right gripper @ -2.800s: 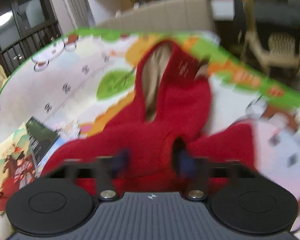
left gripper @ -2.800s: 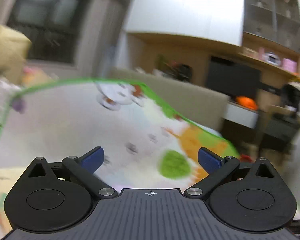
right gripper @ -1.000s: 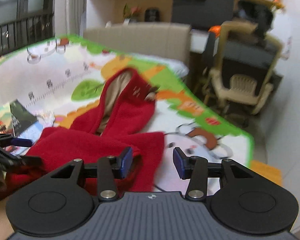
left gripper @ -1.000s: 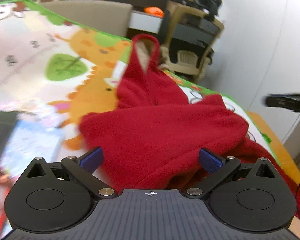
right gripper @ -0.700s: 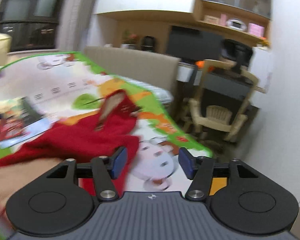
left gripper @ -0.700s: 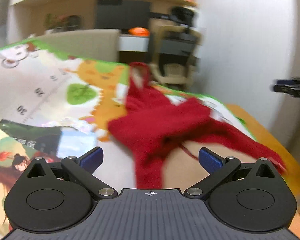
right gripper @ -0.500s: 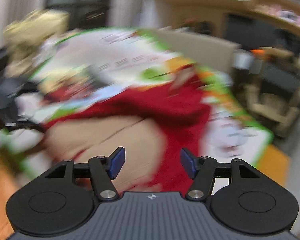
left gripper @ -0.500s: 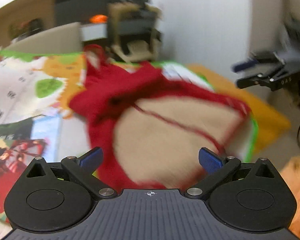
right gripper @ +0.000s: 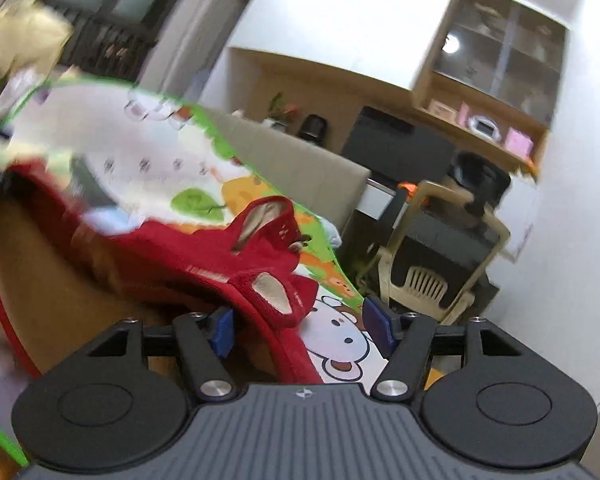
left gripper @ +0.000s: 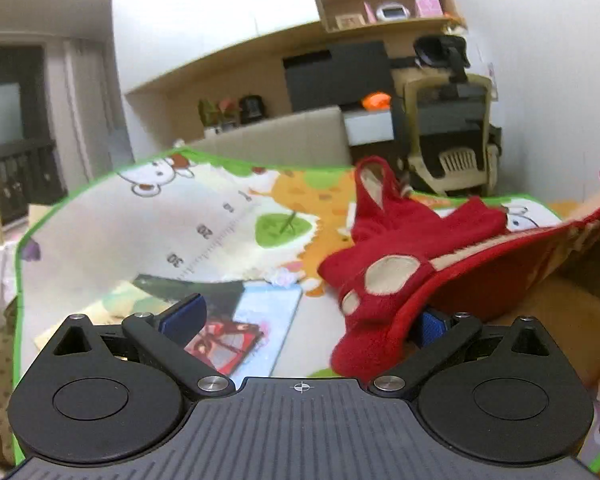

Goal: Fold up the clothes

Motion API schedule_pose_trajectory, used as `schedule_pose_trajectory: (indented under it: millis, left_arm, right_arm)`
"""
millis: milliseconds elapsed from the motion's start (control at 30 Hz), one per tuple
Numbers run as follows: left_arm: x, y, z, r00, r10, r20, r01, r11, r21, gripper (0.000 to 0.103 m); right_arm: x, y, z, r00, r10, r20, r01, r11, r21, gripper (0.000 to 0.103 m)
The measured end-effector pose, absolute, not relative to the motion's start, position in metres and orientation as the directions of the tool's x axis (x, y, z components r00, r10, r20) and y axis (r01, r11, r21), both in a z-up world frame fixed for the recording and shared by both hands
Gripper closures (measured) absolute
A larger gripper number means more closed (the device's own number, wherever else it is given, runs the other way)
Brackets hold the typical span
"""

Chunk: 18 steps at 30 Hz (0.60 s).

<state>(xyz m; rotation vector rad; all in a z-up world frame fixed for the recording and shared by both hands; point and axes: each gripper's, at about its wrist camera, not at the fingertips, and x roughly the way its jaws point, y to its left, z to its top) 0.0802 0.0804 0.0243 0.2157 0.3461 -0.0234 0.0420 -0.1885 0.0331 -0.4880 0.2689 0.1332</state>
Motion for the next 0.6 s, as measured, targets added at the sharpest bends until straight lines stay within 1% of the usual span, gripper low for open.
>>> schedule_pose_trajectory:
  millis: [100,133,167,200,233,267,300,400,433,467,500,533,600]
  left_arm:
    - [0.082,0.081,-0.007,0.887,-0.016,-0.462,0.109,0.978,0.175,0.000]
    - [0.082,0.082,-0.020,0.862,-0.024,-0.507,0.130,0.976,0.175,0.000]
    - [0.081,0.084,-0.031,0.841,-0.022,-0.541,0.144,0.972,0.185,0.000]
    - [0.081,0.086,-0.041,0.827,-0.009,-0.562,0.150,0.967,0.206,0.000]
    - [0.080,0.091,-0.043,0.828,0.020,-0.561,0.138,0.962,0.237,0.000]
    - [0.077,0.096,-0.042,0.834,0.055,-0.549,0.115,0.956,0.272,0.000]
    - [0.073,0.101,-0.033,0.850,0.069,-0.523,0.098,0.953,0.286,0.000]
    - [0.058,0.105,0.006,0.911,0.068,-0.408,0.063,0.952,0.300,0.000]
    - [0.051,0.102,0.017,0.930,0.067,-0.363,0.059,0.944,0.326,0.000]
    - [0.046,0.099,0.025,0.938,0.062,-0.340,0.066,0.933,0.353,0.000]
    - [0.043,0.097,0.026,0.935,0.050,-0.352,0.089,0.926,0.368,0.000]
    - [0.040,0.096,0.025,0.926,0.035,-0.377,0.119,0.918,0.377,0.000]
    - [0.036,0.099,0.017,0.875,-0.036,-0.483,0.224,0.914,0.339,0.000]
  right_arm:
    - [0.045,-0.192,-0.008,0.896,0.042,-0.441,-0.255,0.863,-0.436,0.032]
    - [0.046,-0.197,-0.021,0.877,0.025,-0.480,-0.258,0.867,-0.426,0.032]
    - [0.044,-0.201,-0.033,0.866,-0.010,-0.500,-0.237,0.871,-0.429,0.032]
    - [0.041,-0.208,-0.031,0.877,-0.048,-0.479,-0.195,0.874,-0.445,0.033]
    - [0.037,-0.215,-0.029,0.886,-0.085,-0.455,-0.152,0.875,-0.459,0.034]
    - [0.033,-0.222,-0.027,0.894,-0.123,-0.431,-0.108,0.875,-0.473,0.039]
    - [0.029,-0.232,-0.012,0.910,-0.138,-0.391,-0.063,0.886,-0.460,0.038]
    - [0.016,-0.243,0.030,0.943,-0.100,-0.316,-0.038,0.915,-0.403,0.034]
    - [0.012,-0.240,0.032,0.947,-0.105,-0.302,-0.038,0.901,-0.432,0.032]
    - [0.008,-0.237,0.033,0.951,-0.110,-0.289,-0.038,0.885,-0.463,0.030]
    - [0.007,-0.236,0.030,0.943,-0.115,-0.314,-0.054,0.874,-0.482,0.029]
    - [0.005,-0.239,0.020,0.923,-0.109,-0.369,-0.088,0.874,-0.477,0.028]
    - [-0.003,-0.247,-0.001,0.875,-0.086,-0.476,-0.155,0.883,-0.444,0.027]
